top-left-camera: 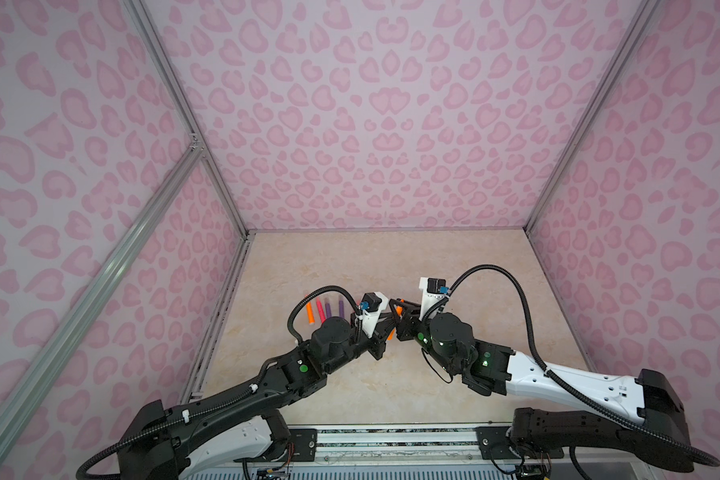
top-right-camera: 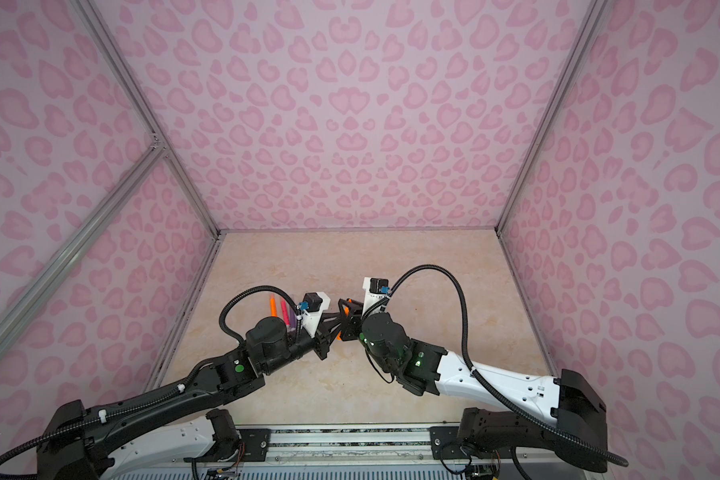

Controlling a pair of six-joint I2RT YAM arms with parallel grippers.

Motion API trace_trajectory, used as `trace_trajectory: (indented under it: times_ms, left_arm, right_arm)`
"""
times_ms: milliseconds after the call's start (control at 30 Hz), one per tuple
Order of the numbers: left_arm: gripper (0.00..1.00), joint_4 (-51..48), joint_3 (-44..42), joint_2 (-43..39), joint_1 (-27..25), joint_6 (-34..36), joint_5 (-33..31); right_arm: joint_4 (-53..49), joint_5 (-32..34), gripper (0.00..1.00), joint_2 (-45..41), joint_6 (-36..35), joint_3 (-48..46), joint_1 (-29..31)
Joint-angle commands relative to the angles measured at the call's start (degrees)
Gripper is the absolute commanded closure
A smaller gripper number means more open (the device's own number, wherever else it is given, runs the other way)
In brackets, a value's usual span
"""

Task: Insert the pens into the pen caps
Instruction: 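Bring the right gripper fingers around the orange highlighter tip while left holds it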

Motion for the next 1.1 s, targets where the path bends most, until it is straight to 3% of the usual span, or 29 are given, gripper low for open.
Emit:
trace_trajectory:
  times_ms: [0, 167, 333, 433, 700, 833, 1067]
  left_arm:
    - [0.97, 1.4, 0.85, 0.28, -0.08, 0.5, -0.04]
    - [0.97, 1.15, 0.68, 0.01, -0.08, 0.88, -1.63]
    - [0.97, 1.05, 1.0, 0.6, -0.13, 0.81, -0.73]
    - [0.97, 1.07, 0.89, 0.55, -0.08, 1.14, -0.73]
    - [0.75, 1.23, 0.9, 0.9, -0.08, 1.26, 0.04]
    - [0.69, 1.45, 0.8, 1.19, -0.08, 1.32, -0.75]
    - [0.77, 1.47, 0.43, 0.27, -0.08, 1.3, -1.49]
  right_arm:
    - [-0.67, -0.83, 0.8, 0.41, 0.6, 0.56, 0.0]
    - [-0.16, -1.14, 0.76, -0.22, 0.92, -0.5, -0.04]
    - [-2.36, -0.76, 0.89, -1.29, 1.0, -0.28, -0.04]
    - [-0.65, -1.0, 0.92, -1.92, 1.34, -1.65, -0.02]
    - [-1.98, -3.78, 0.98, -0.99, 1.27, -0.39, 0.13]
    - [-3.66, -4.22, 0.99, -0.1, 1.14, 1.58, 0.39]
    - [-2.63, -3.34, 1.0, 0.67, 0.9, 1.06, 0.66]
